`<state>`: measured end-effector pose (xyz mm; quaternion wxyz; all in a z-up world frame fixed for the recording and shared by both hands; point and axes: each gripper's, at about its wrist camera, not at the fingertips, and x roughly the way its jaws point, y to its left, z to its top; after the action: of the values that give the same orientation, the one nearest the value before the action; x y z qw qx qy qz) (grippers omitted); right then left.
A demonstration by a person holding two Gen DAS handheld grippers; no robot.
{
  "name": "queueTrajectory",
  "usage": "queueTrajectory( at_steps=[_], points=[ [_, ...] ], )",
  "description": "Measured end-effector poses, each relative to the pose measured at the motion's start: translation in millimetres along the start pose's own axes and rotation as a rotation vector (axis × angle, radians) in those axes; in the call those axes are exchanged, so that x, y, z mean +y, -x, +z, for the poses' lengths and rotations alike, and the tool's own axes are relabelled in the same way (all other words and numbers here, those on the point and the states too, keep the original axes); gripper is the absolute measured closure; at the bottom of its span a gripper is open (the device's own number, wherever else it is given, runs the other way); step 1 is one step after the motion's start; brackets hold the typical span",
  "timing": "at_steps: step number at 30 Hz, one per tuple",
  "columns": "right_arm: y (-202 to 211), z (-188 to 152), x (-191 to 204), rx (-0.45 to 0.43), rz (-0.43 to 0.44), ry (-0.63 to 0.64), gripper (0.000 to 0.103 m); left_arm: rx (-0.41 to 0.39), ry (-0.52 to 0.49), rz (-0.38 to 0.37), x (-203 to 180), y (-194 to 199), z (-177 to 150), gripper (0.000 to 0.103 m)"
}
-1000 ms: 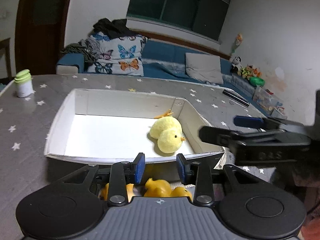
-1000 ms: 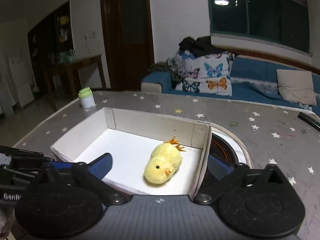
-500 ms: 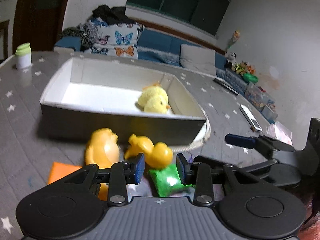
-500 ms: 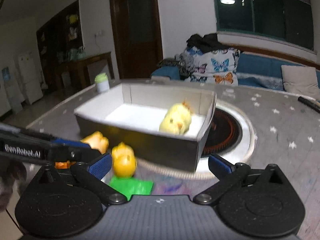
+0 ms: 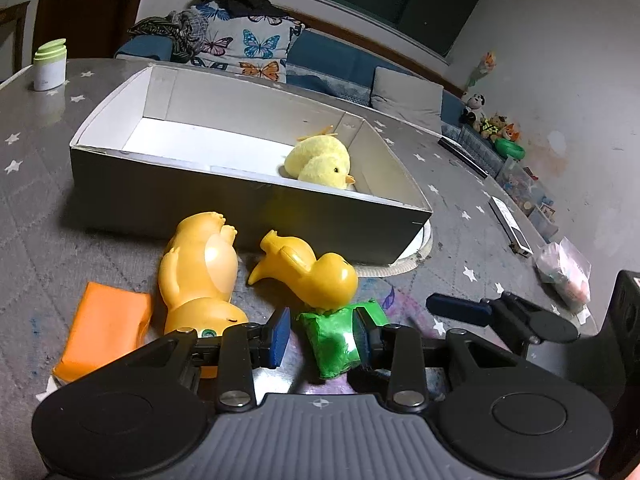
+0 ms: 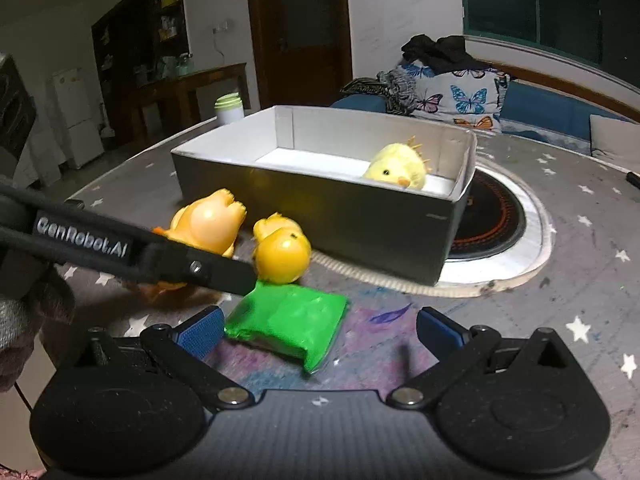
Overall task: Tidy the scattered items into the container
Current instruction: 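Reach the right gripper toward the yellow rubber ducks beside the box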
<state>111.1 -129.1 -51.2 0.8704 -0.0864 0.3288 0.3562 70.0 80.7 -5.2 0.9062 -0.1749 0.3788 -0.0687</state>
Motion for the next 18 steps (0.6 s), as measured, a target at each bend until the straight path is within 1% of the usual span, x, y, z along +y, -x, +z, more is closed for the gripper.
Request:
queueTrajectory(
  at_steps=[5, 11, 18],
  points=[
    [-2.8, -2.9, 4.3, 0.007, -0.002, 0.009, 0.0, 0.002, 0.023, -0.004, 1.4, -3.5, 2.0, 0.066],
    [-2.3, 0.9, 4.5, -0.014, 0.0, 0.013, 0.0, -0.013, 0.135, -0.03, 11.7, -4.2, 11.0, 0.066],
    [-13.6, 14.8, 9.1, -0.033, 0.025, 0.055, 0.0, -0.019, 0.221, -0.02, 17.2, -4.3, 20.9, 0.066]
  ],
)
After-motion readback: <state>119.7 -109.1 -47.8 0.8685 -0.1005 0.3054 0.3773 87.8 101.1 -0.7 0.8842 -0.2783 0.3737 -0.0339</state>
